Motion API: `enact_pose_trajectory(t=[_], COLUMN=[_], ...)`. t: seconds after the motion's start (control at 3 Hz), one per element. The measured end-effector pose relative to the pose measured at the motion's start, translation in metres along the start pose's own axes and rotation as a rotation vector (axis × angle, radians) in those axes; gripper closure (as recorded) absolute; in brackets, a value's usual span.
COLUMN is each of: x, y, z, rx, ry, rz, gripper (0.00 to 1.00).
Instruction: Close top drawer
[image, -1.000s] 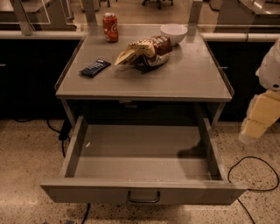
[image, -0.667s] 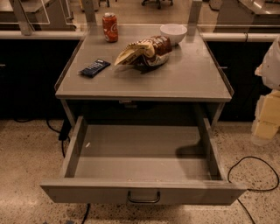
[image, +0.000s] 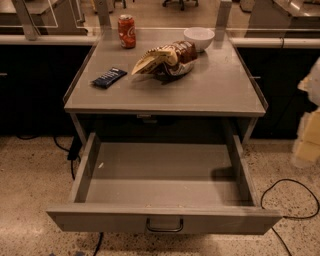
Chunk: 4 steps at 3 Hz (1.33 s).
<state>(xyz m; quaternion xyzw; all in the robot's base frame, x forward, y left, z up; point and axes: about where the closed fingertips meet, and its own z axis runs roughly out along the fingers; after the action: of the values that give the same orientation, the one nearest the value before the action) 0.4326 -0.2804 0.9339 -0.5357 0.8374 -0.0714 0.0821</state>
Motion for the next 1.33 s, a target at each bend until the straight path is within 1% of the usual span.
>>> enact_pose_trajectory(t=[0.33,0.67,1.0,1.33], x=[0.035,0.035,0.032,0.046], y=[-0.011,-0.011,-0.012,-0.029], z=[0.012,0.012,0.014,0.012], rx=[0.006,0.006,0.005,-0.024], ry=[-0.015,-0.015,0.028,0.141], rz=[0.079,0.079,0.015,-0.167], gripper=[0.00,0.00,0.00,0.00])
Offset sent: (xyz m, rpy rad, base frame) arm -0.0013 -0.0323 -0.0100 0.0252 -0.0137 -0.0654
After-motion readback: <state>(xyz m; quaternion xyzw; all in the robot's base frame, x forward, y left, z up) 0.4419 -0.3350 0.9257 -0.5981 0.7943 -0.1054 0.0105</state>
